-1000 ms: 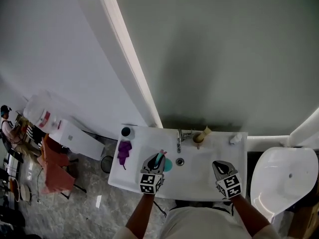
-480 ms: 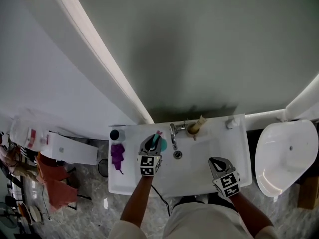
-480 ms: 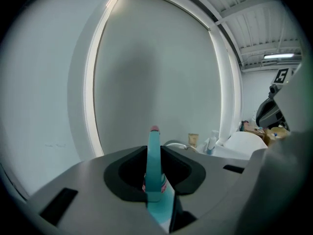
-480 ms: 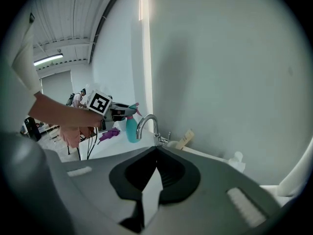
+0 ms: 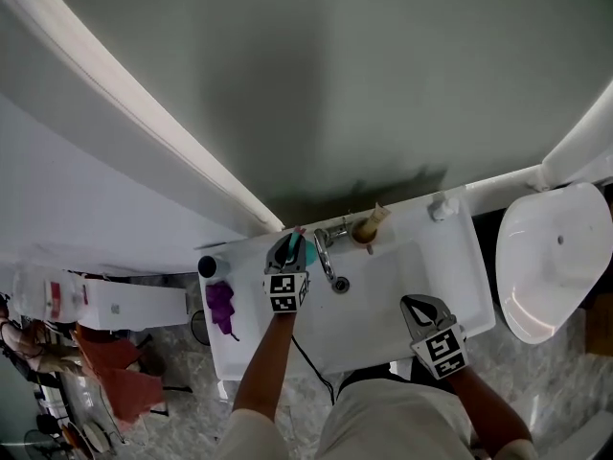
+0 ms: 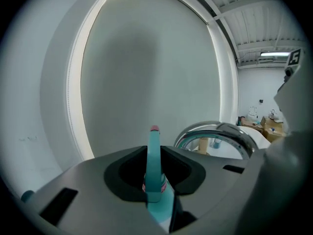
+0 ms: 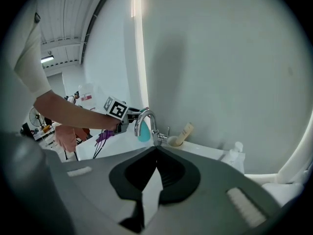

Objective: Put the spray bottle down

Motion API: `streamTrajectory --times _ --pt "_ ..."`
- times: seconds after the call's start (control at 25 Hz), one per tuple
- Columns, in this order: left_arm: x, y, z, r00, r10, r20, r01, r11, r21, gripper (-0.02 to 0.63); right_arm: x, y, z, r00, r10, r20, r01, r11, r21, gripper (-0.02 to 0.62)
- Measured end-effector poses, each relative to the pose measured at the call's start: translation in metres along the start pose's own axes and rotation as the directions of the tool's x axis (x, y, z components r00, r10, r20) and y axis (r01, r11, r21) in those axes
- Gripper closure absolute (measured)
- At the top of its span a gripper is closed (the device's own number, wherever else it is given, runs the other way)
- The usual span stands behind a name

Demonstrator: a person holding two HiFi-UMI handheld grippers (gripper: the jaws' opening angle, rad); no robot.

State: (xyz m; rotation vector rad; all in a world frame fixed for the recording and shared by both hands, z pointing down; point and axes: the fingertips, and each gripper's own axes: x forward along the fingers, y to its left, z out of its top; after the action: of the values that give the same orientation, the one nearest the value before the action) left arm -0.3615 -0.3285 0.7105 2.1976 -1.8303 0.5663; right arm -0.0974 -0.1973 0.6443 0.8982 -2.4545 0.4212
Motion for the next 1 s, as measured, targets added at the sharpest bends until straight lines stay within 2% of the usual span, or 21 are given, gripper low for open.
streamTrajectory --times 0.32,0.8,1.0 --pt "0.029 0.009 -0.017 1.000 -0.016 0.002 0.016 1.000 0.010 0.523 0.007 0.004 -0.018 0.999 -0.030 -0.029 0.032 0.998 0.051 0.584" --pt "0.037 0.010 -0.034 1.000 -0.017 0.011 0.017 1.000 -0.005 0.519 0.006 0.002 -0.024 0.997 -0.061 -0.049 0.064 0.997 0.053 0.584" --pt "0.037 0.010 -0.037 0.999 -0.031 -0.016 0.031 1.000 0.005 0.484 0.008 0.005 -0.023 0.997 -0.063 -0.051 0.065 0.996 0.052 0.584"
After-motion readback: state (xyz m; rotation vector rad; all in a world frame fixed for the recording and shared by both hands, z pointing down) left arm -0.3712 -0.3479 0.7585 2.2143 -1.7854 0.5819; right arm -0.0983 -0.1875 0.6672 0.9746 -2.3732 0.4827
